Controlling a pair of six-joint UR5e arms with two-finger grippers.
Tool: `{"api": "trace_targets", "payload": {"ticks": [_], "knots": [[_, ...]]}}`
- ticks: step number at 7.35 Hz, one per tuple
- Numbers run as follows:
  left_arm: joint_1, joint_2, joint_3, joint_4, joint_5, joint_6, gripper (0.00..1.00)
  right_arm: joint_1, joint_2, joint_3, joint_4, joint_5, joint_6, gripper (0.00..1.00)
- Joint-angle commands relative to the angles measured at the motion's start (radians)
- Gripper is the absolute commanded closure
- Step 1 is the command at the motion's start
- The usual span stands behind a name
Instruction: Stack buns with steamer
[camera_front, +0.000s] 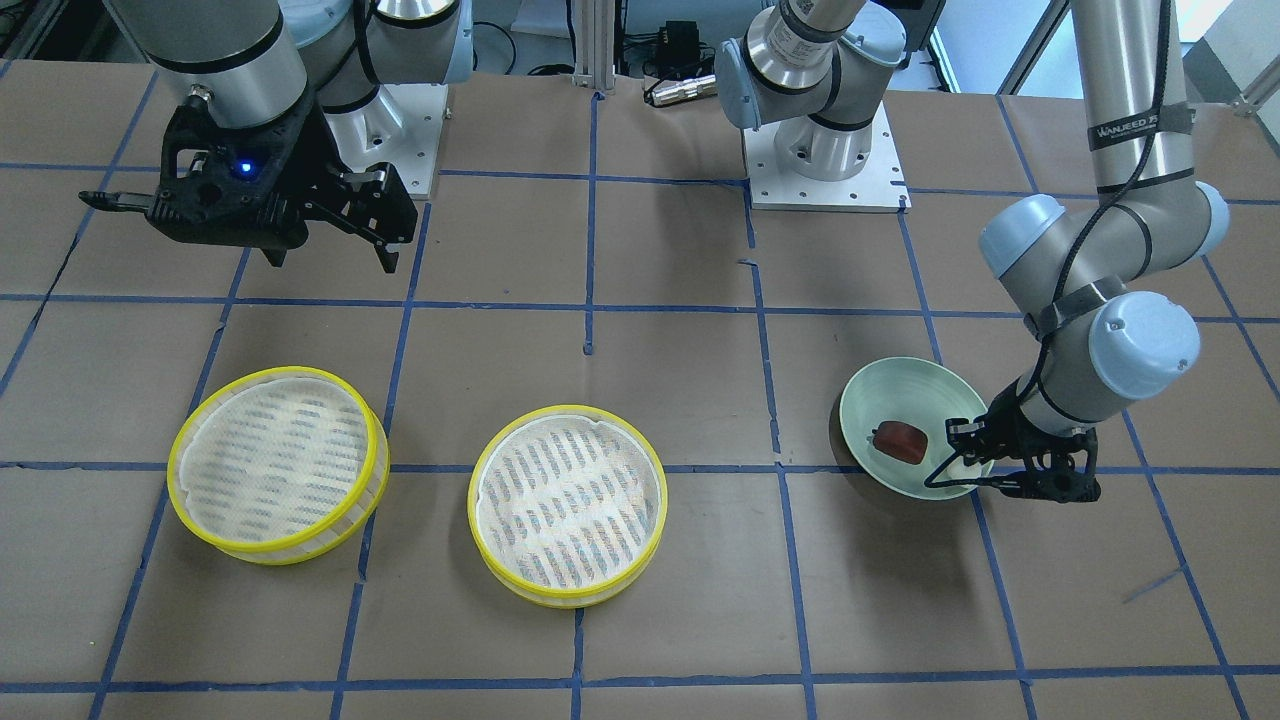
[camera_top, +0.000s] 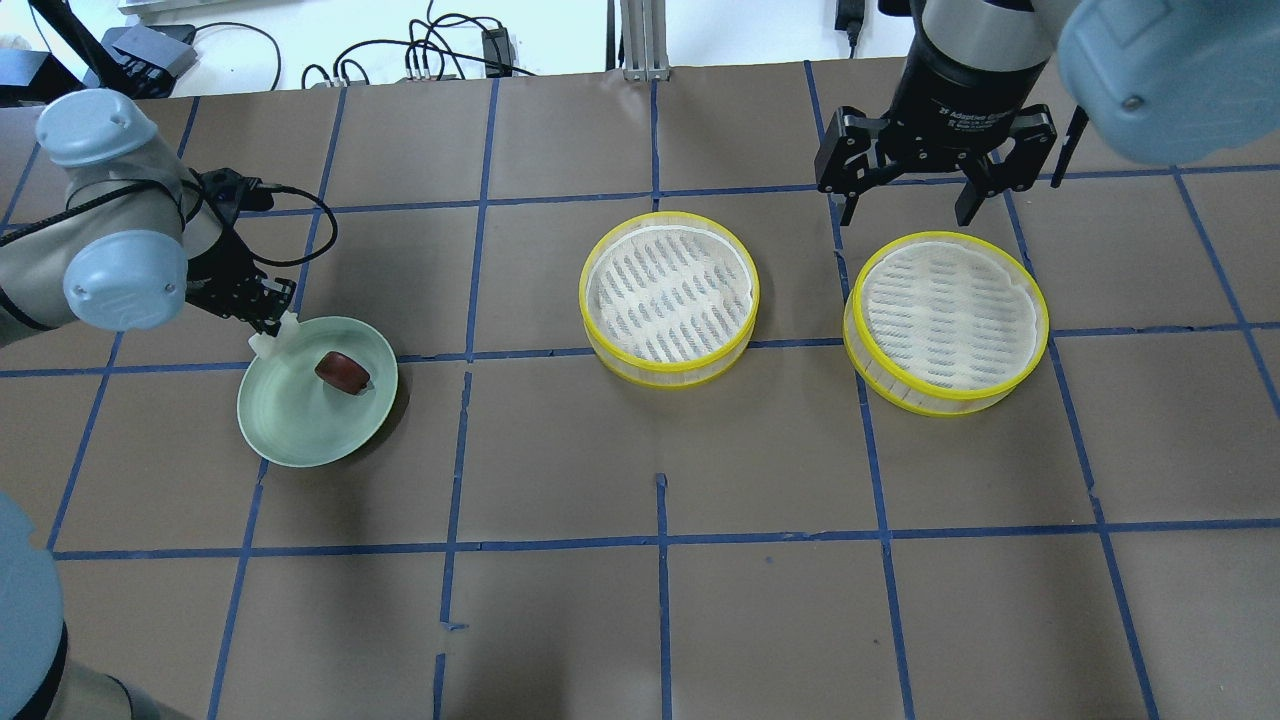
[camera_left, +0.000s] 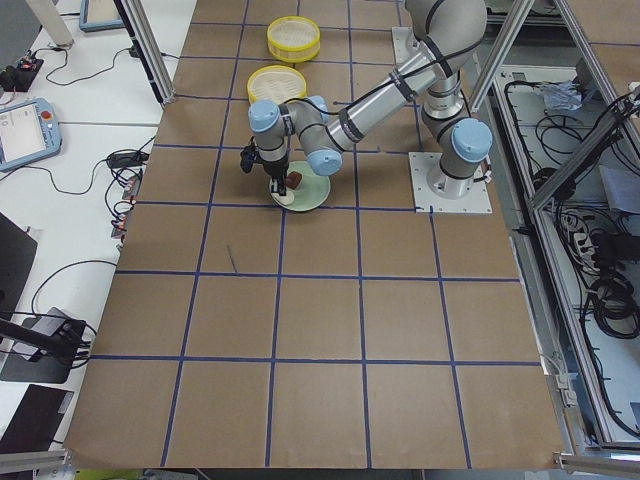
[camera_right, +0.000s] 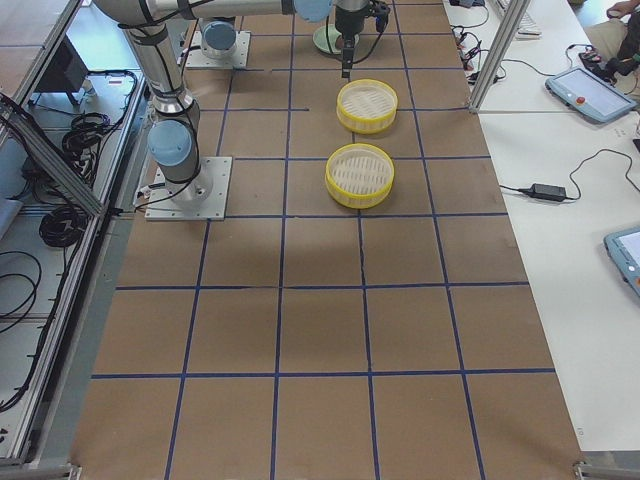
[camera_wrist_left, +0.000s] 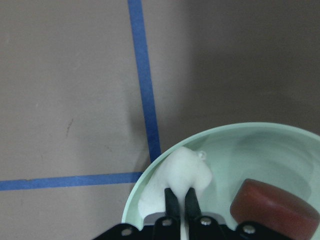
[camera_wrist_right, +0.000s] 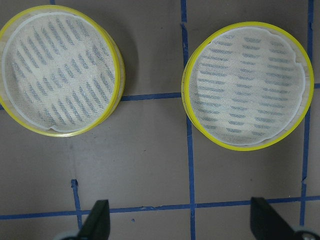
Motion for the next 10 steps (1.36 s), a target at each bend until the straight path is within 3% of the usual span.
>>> {"api": "trace_targets", "payload": {"ticks": [1, 3, 4, 5, 7, 8, 9, 10], "knots": [[-0.097, 0.072, 0.114, -0.213, -0.055, -0.177, 1.00, 0.000, 0.000, 0.000, 0.001, 0.000, 0.000, 0.00], [-0.258, 0.073, 0.227, -0.299, -0.072, -0.427, 1.00, 0.000, 0.002, 0.000, -0.001, -0.001, -0.001, 0.00], [-0.325, 0.065, 0.238, -0.288, -0.125, -0.530, 1.00, 0.000, 0.002, 0.000, 0.002, -0.003, -0.001, 0.00], [-0.362, 0.044, 0.238, -0.258, -0.168, -0.613, 1.00, 0.000, 0.002, 0.000, 0.002, -0.006, -0.003, 0.00], [-0.466, -0.069, 0.238, -0.079, -0.230, -0.803, 0.99, 0.000, 0.002, 0.006, 0.005, -0.010, -0.003, 0.00], [-0.520, -0.090, 0.241, -0.001, -0.233, -0.885, 0.99, -0.006, 0.011, 0.017, 0.015, -0.020, -0.018, 0.00], [-0.531, -0.091, 0.243, 0.014, -0.283, -0.925, 0.99, -0.037, 0.011, 0.050, 0.006, -0.087, -0.021, 0.00], [-0.538, -0.091, 0.246, 0.040, -0.331, -0.965, 0.97, -0.073, 0.012, 0.067, 0.005, -0.098, -0.021, 0.00]]}}
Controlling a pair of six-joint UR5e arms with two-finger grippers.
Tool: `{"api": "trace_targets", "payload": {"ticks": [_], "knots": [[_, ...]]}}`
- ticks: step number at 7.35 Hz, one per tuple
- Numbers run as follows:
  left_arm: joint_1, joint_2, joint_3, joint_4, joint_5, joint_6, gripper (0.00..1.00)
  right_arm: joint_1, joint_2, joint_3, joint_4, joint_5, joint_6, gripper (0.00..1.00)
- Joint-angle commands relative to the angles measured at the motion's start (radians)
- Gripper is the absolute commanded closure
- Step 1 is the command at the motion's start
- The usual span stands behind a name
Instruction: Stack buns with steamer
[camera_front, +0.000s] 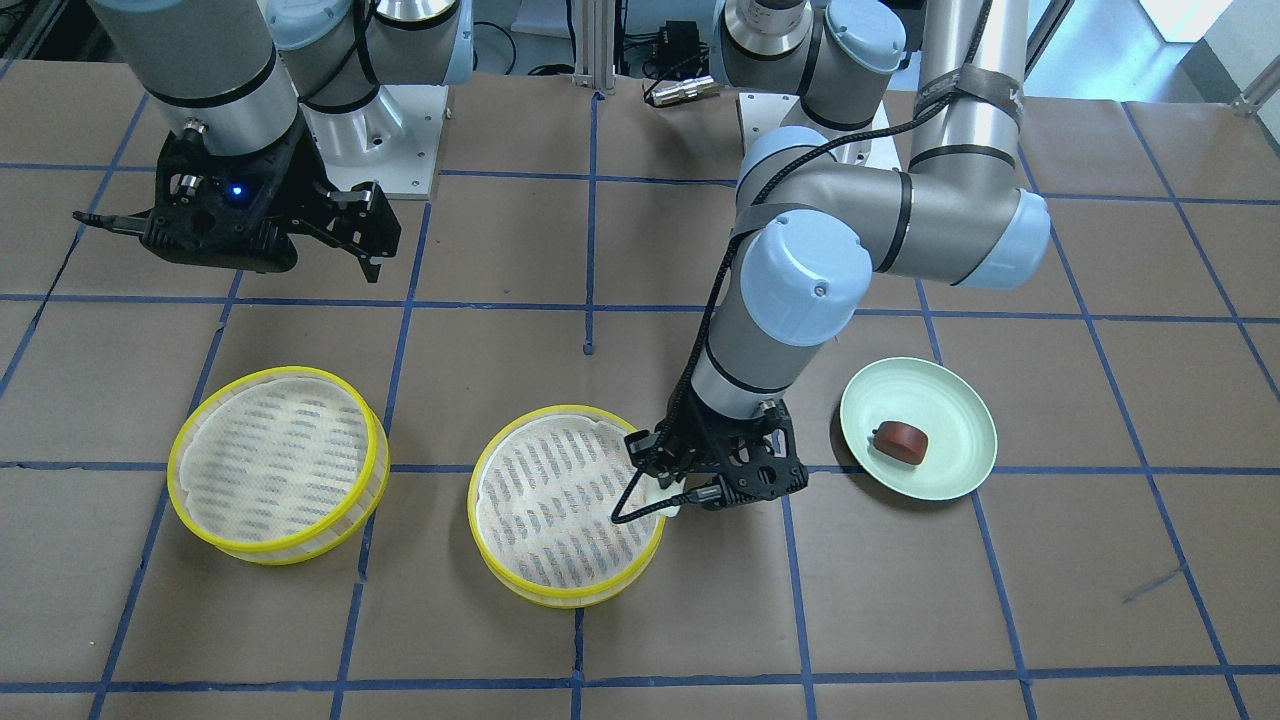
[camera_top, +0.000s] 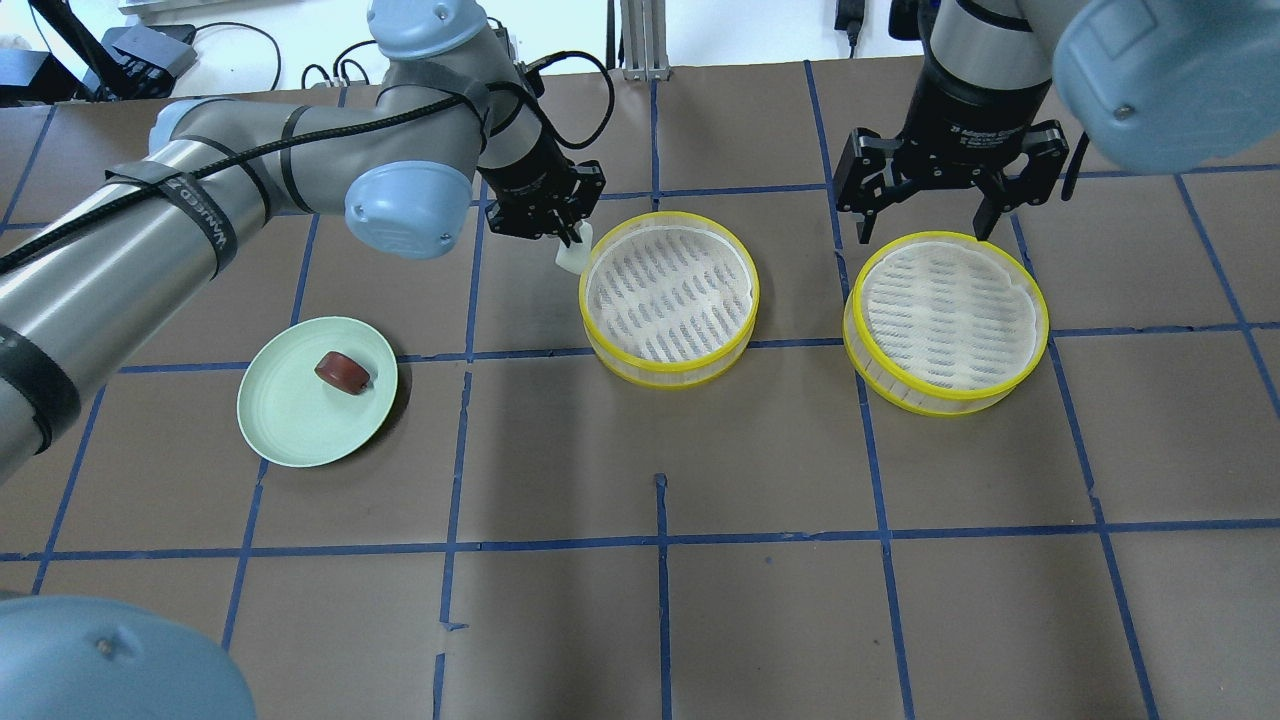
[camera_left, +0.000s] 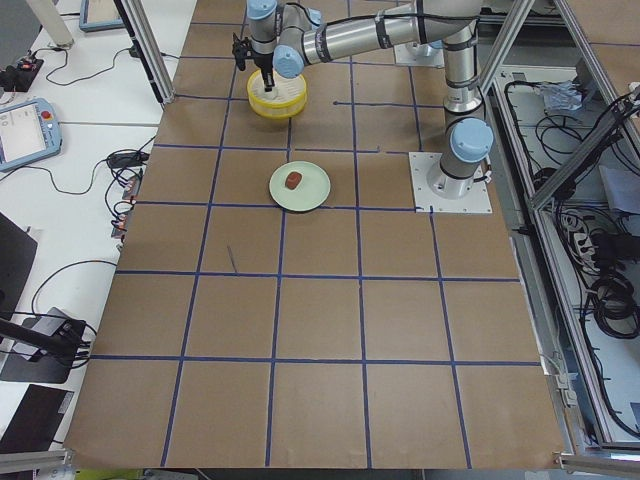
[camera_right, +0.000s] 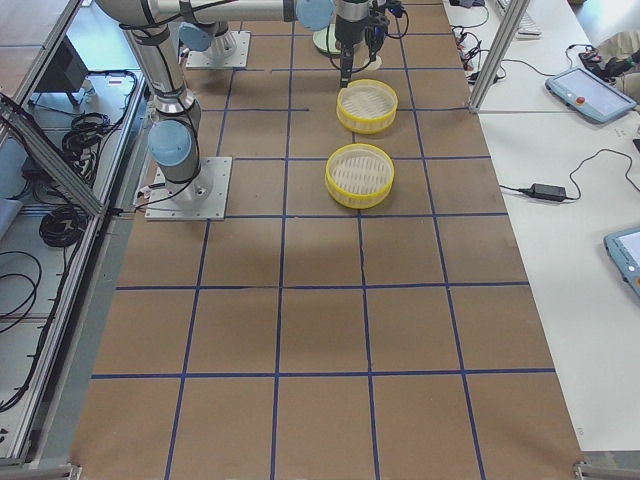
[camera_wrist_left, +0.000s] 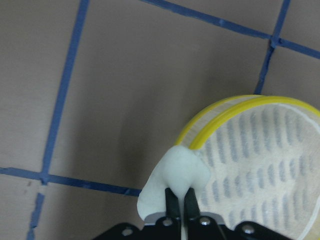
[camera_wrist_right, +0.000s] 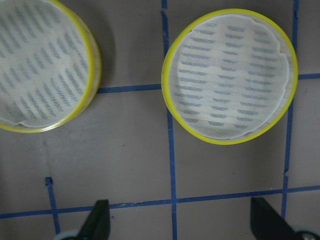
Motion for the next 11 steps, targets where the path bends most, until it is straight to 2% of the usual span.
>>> {"api": "trace_targets", "payload": {"ticks": [1, 3, 4, 5, 7, 8, 9, 10, 11], "knots": [[-0.032, -0.014, 0.005, 0.047, -0.050, -0.066, 0.94, -0.103, 0.002, 0.053, -0.002, -0.034, -0.037, 0.00], [-0.065, -0.084, 0.005, 0.152, -0.054, -0.080, 0.63, -0.212, 0.005, 0.129, -0.077, -0.034, -0.118, 0.00], [-0.073, -0.092, -0.001, 0.153, -0.050, -0.077, 0.32, -0.234, 0.012, 0.198, -0.211, -0.034, -0.156, 0.00], [-0.073, -0.082, -0.010, 0.139, -0.046, -0.073, 0.13, -0.269, 0.024, 0.258, -0.325, -0.025, -0.195, 0.00], [-0.072, -0.031, 0.012, 0.057, -0.040, -0.060, 0.03, -0.384, 0.032, 0.320, -0.417, -0.020, -0.360, 0.00], [-0.040, 0.024, 0.023, -0.053, 0.060, 0.004, 0.00, -0.398, 0.071, 0.335, -0.475, -0.011, -0.379, 0.00], [0.030, 0.056, 0.005, -0.080, 0.132, 0.124, 0.00, -0.401, 0.143, 0.361, -0.560, 0.000, -0.390, 0.00], [0.075, 0.058, -0.021, -0.112, 0.180, 0.145, 0.00, -0.401, 0.180, 0.378, -0.652, 0.000, -0.402, 0.00], [0.126, 0.058, -0.053, -0.105, 0.284, 0.270, 0.00, -0.404, 0.186, 0.384, -0.674, -0.002, -0.475, 0.00]]}}
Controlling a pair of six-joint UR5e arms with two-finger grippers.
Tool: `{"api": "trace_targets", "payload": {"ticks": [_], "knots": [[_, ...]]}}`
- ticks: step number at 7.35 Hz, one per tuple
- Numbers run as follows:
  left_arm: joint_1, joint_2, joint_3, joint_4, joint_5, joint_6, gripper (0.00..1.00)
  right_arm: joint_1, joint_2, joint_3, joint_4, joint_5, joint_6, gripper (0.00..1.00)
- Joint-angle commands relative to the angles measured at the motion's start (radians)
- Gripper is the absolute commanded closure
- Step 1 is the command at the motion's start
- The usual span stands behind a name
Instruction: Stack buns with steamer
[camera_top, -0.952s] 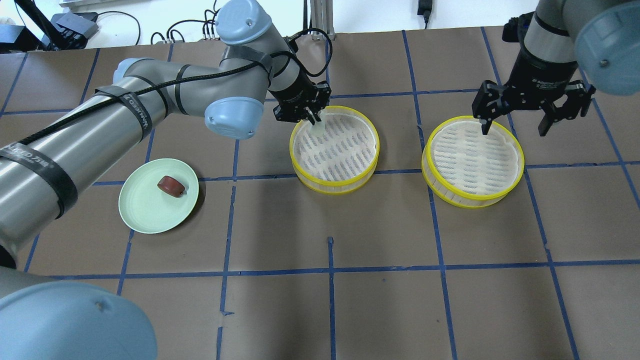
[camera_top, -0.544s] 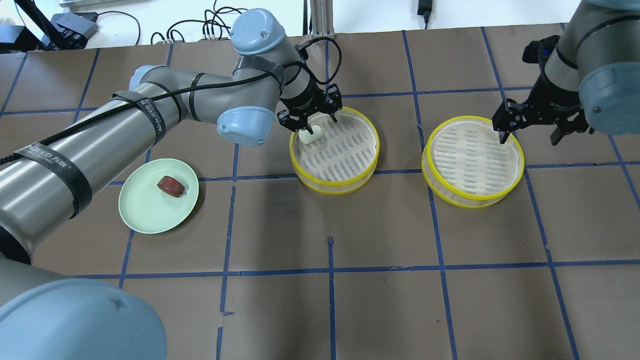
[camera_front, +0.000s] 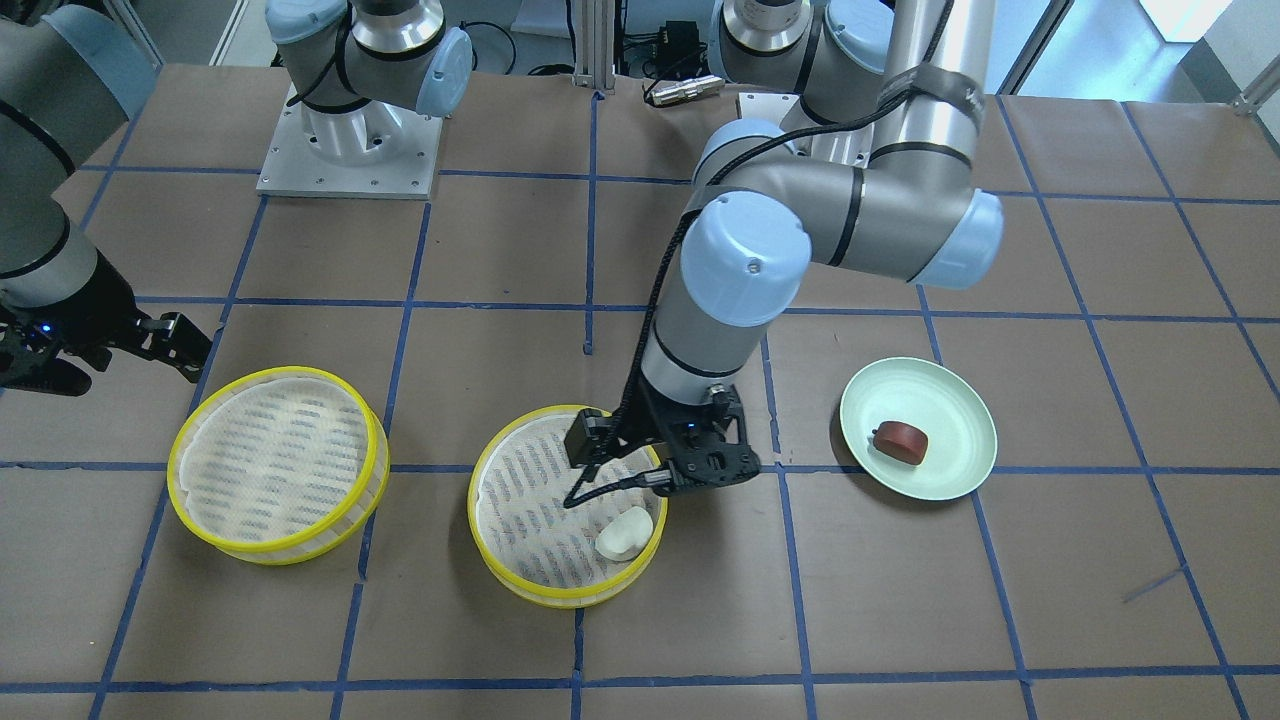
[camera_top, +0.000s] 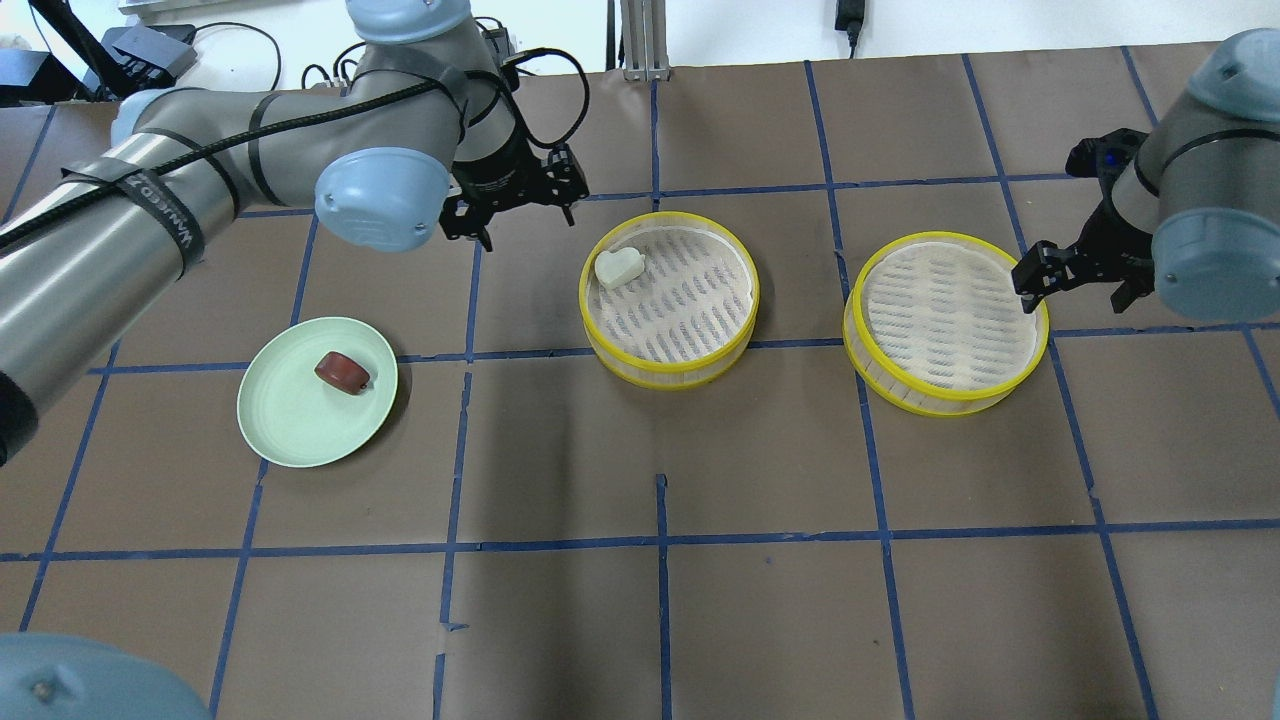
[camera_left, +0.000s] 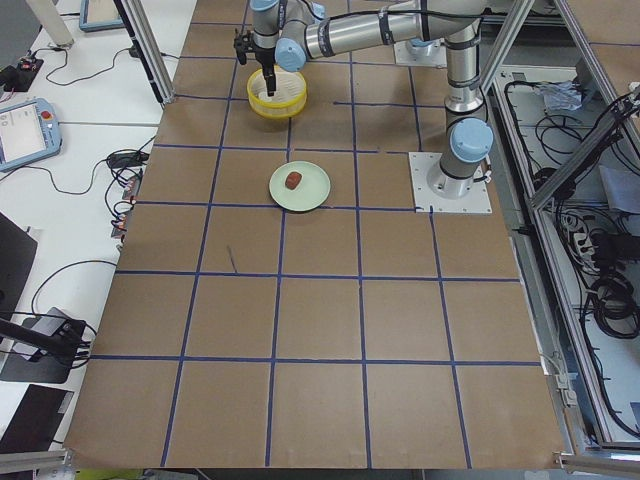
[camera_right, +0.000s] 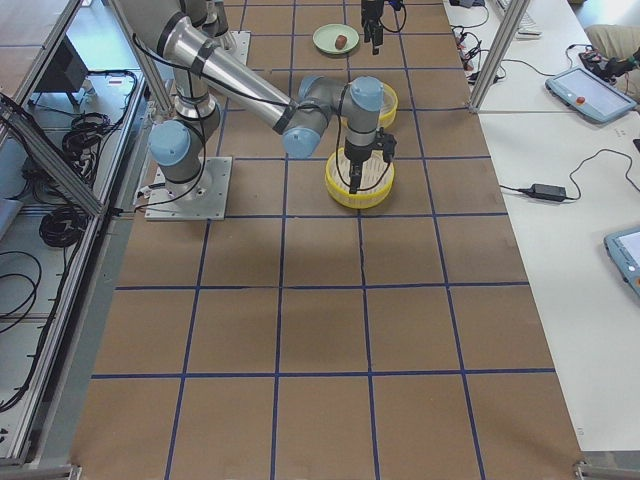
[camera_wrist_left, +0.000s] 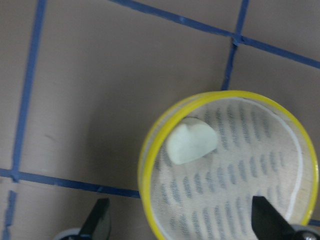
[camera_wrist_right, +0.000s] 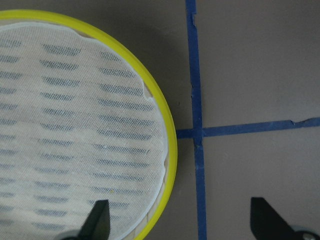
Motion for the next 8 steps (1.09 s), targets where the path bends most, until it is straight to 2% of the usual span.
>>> {"api": "trace_targets", "payload": {"ticks": [1, 2, 3, 4, 5, 7, 8], "knots": [[0.129, 0.008, -0.058, -0.006, 0.105, 0.200, 0.00, -0.004, 0.048, 0.023, -0.072, 0.005, -0.074, 0.03], [0.178, 0.014, -0.061, -0.004, 0.102, 0.238, 0.00, -0.002, 0.065, 0.023, -0.098, 0.007, -0.071, 0.16], [0.190, 0.015, -0.066, -0.009, 0.103, 0.304, 0.00, -0.002, 0.073, 0.025, -0.097, 0.045, -0.082, 0.30], [0.192, 0.015, -0.073, -0.018, 0.105, 0.318, 0.00, -0.002, 0.078, 0.026, -0.099, 0.053, -0.082, 0.29], [0.197, 0.015, -0.127, -0.003, 0.106, 0.325, 0.00, -0.004, 0.087, 0.026, -0.102, 0.053, -0.080, 0.31], [0.247, 0.017, -0.147, 0.057, 0.102, 0.390, 0.00, -0.004, 0.092, 0.025, -0.102, 0.053, -0.083, 0.73], [0.273, 0.017, -0.155, 0.057, 0.100, 0.429, 0.00, -0.004, 0.092, 0.025, -0.102, 0.051, -0.098, 0.85]]}}
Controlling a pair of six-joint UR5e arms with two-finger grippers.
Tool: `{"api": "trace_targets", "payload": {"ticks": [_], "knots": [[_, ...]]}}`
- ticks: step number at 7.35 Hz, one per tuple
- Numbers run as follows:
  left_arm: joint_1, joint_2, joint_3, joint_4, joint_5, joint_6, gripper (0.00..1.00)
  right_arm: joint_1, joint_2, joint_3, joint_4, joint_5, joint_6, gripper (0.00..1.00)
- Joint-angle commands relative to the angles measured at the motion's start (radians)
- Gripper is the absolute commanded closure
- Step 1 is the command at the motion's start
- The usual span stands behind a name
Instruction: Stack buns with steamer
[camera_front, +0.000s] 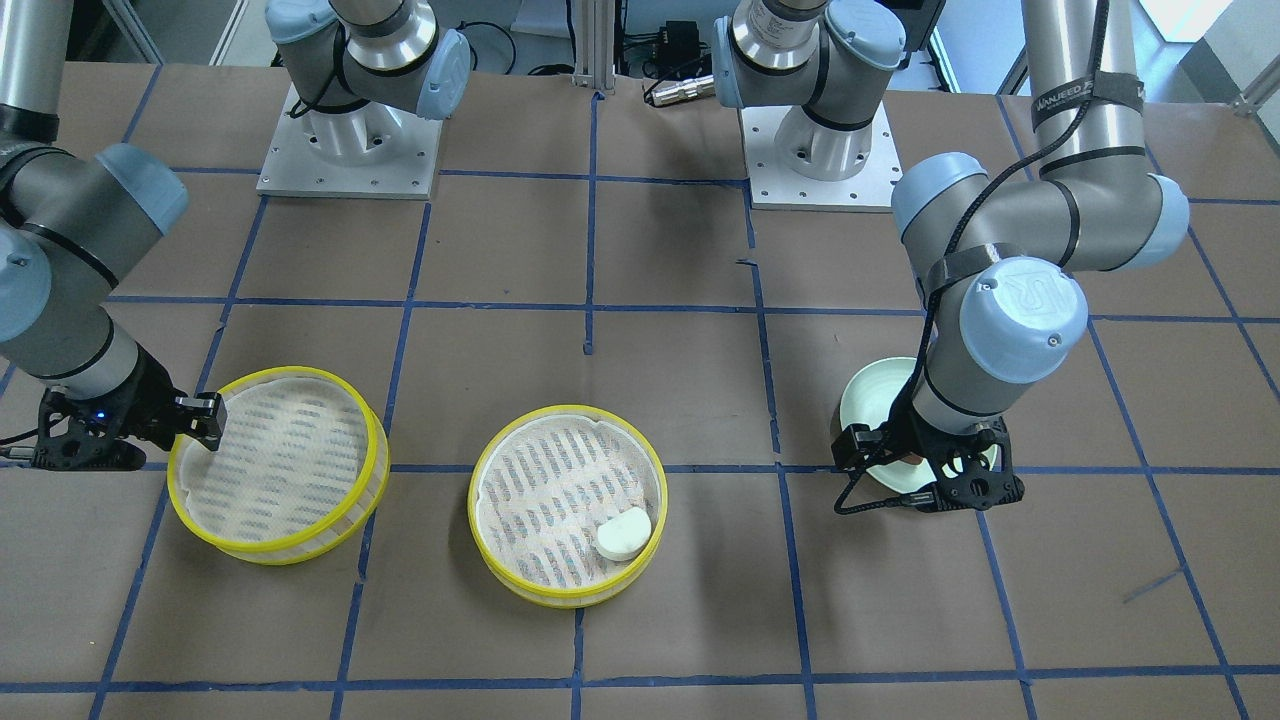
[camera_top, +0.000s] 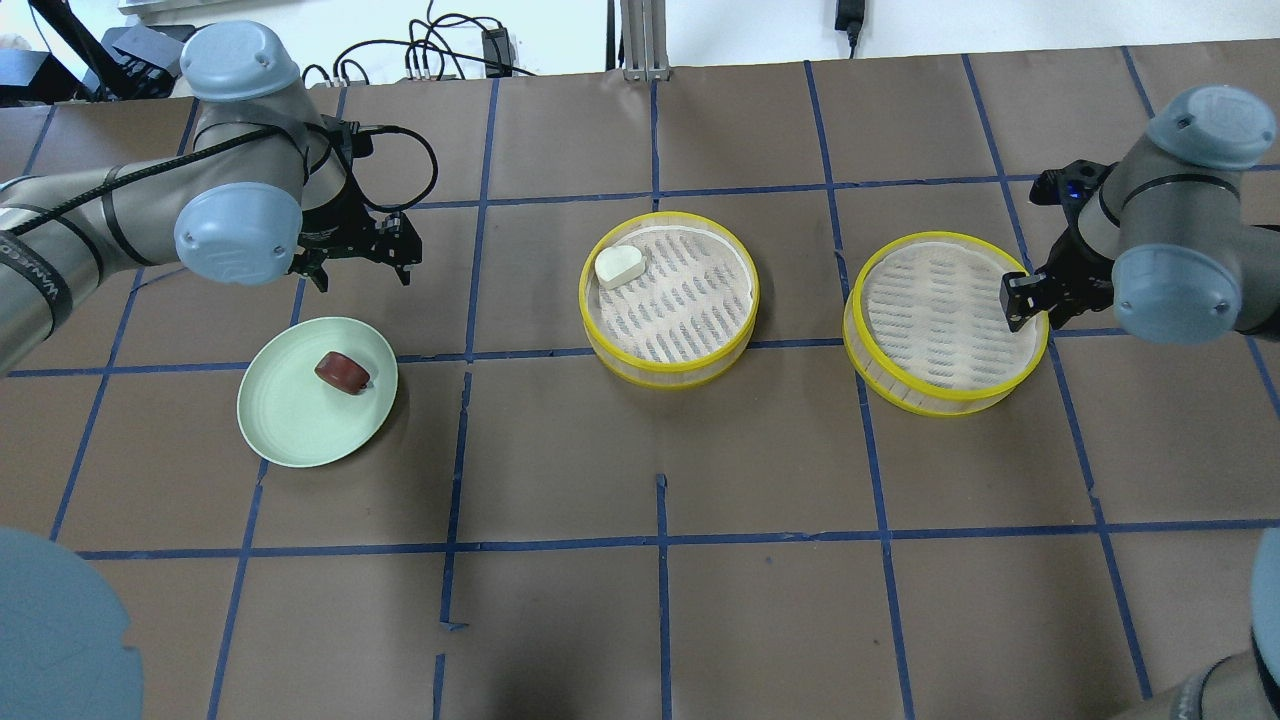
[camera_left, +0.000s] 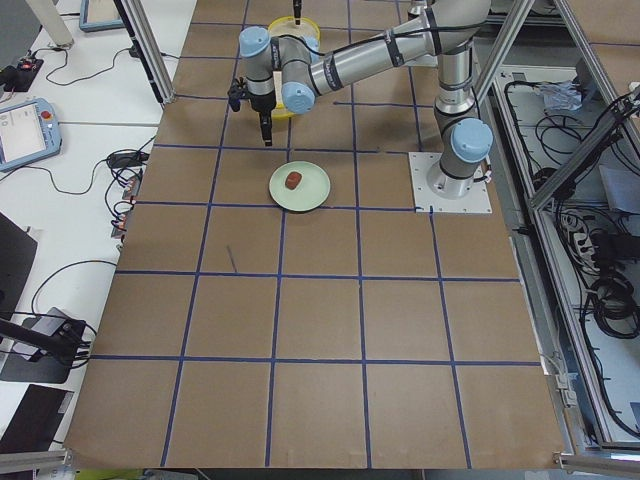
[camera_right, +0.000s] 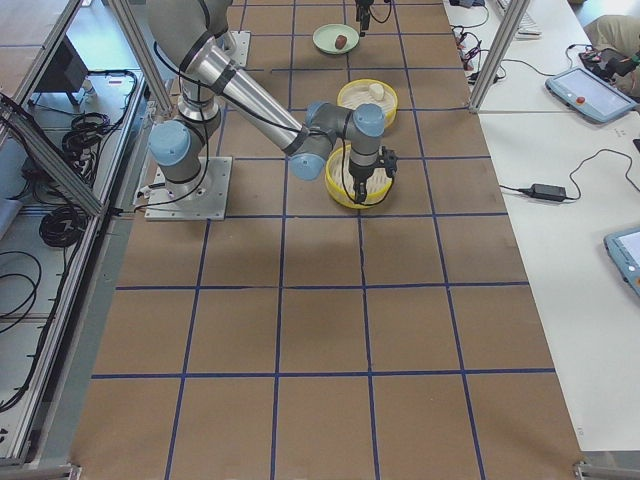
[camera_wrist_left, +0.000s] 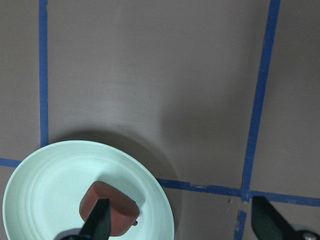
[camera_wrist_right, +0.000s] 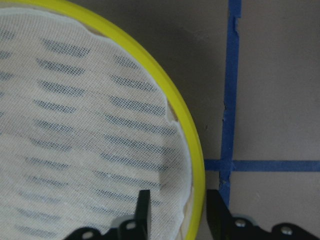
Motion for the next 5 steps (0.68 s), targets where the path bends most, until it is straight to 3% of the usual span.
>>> {"api": "trace_targets", "payload": {"ticks": [1, 4, 5], "knots": [[0.033, 0.000, -0.013, 0.009, -0.002, 0.052, 0.00, 0.000, -0.001, -0.002, 0.000, 0.001, -0.017, 0.94], [0.037, 0.000, -0.024, 0.005, 0.001, 0.116, 0.00, 0.000, -0.026, -0.060, 0.023, -0.019, -0.016, 0.95], [0.039, -0.001, -0.027, 0.002, 0.001, 0.127, 0.01, 0.001, -0.075, -0.089, 0.102, -0.018, -0.014, 0.95]]}}
